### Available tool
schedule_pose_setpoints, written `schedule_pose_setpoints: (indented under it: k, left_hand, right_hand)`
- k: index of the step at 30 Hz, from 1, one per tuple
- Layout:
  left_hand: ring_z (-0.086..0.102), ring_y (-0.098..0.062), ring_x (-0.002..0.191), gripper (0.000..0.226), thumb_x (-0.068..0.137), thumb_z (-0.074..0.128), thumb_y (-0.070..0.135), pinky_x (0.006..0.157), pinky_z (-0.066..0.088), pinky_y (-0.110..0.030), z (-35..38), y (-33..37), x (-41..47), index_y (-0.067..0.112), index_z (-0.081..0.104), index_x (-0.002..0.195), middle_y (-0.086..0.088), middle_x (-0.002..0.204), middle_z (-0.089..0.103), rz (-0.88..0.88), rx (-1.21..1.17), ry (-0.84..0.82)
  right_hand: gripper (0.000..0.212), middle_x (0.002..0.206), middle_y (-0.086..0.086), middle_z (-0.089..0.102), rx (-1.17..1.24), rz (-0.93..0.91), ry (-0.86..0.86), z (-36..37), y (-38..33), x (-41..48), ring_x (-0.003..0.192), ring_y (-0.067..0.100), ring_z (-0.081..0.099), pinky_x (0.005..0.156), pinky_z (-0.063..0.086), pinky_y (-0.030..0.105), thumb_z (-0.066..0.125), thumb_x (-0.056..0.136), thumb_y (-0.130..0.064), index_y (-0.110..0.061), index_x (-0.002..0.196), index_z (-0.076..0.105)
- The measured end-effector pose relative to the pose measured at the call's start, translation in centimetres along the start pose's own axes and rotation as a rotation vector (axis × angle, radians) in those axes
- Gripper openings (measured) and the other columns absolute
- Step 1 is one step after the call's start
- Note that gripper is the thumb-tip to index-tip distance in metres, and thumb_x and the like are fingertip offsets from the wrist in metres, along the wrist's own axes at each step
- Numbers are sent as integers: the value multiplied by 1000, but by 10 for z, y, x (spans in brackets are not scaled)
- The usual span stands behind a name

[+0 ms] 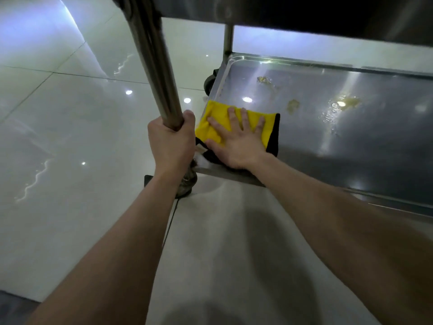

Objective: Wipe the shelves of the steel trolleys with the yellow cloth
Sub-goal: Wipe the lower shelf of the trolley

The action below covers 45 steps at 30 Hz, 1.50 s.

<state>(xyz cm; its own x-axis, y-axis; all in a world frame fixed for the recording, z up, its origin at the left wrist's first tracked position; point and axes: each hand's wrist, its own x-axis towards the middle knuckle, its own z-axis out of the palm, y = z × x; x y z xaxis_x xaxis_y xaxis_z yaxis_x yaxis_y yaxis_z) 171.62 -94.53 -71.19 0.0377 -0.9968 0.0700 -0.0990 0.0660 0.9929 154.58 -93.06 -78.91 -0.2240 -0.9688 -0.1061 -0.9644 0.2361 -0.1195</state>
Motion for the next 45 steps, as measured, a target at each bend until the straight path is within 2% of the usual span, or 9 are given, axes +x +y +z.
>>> schedule_pose_setpoints:
  k: [3, 8, 12, 16, 21, 26, 31, 37, 45]
  left_hand:
    - [51, -26, 59, 47, 87, 67, 36, 58, 52, -57, 1, 4, -5, -8, 55, 77, -16, 64, 49, -30, -2, -3]
    - [53, -25, 57, 55, 85, 67, 40, 56, 46, -41, 3, 2, -5, -13, 56, 82, -19, 64, 52, -17, -9, 45]
    - [54, -28, 57, 42, 86, 68, 39, 56, 47, -42, 6, -1, -7, 0, 58, 76, -35, 69, 55, 18, 3, 81]
    - [54, -28, 58, 30, 90, 69, 34, 56, 48, -42, 5, 0, -10, 8, 60, 79, -20, 66, 53, 44, 18, 109]
    - [57, -17, 50, 21, 89, 70, 28, 52, 53, -30, 6, 0, -11, 14, 61, 77, -5, 59, 57, 29, 9, 129]
    - [57, -17, 51, 20, 89, 69, 24, 52, 52, -27, 4, -1, -11, 21, 60, 72, 1, 55, 56, 57, 4, 90]
    - [56, -17, 51, 21, 92, 69, 21, 49, 49, -25, 6, -4, -12, 18, 59, 74, -1, 56, 55, 74, -13, 92]
    - [55, -19, 50, 29, 95, 69, 18, 48, 48, -25, 5, -7, -9, 18, 58, 69, -2, 54, 54, 88, -19, 94]
    - [54, -19, 49, 30, 90, 69, 19, 54, 52, -31, 2, -1, -9, 21, 56, 63, 1, 51, 51, 34, -17, 94]
  right_hand:
    - [73, 179, 3, -19, -20, -72, -24, 3, 2, -30, 163, 37, -20, 119, -15, 78, 2, 95, -84, -60, 163, -6]
    - [67, 177, -4, -24, -15, -148, -101, -8, 22, -38, 162, 28, -26, 122, -17, 72, 8, 99, -83, -63, 161, -8]
    - [65, 179, -5, -18, 10, -149, -44, -3, 27, -47, 164, 26, -20, 124, -15, 70, 9, 100, -81, -63, 162, -4]
    - [66, 178, -11, -18, 28, -149, -50, -4, 65, -72, 164, 20, -20, 127, -13, 65, 7, 97, -82, -66, 160, -6]
    - [76, 178, -15, -14, 26, -28, -12, -10, 150, -109, 165, 17, -14, 129, -9, 61, 3, 88, -88, -66, 161, -1]
    - [78, 179, -11, -9, 8, 78, -8, -14, 176, -74, 166, 21, -9, 128, -8, 64, 4, 85, -93, -68, 158, -3]
    - [80, 180, -6, -10, 32, 151, -9, -19, 160, -9, 165, 30, -12, 124, -11, 72, 5, 84, -94, -66, 158, -3]
    - [88, 179, 2, -14, 52, 86, -36, -26, 64, 49, 163, 39, -17, 117, -16, 80, 4, 82, -98, -61, 163, -1]
    - [74, 179, -2, -15, 26, -127, -6, -1, 11, -15, 164, 32, -17, 120, -16, 75, 10, 96, -86, -58, 164, 0]
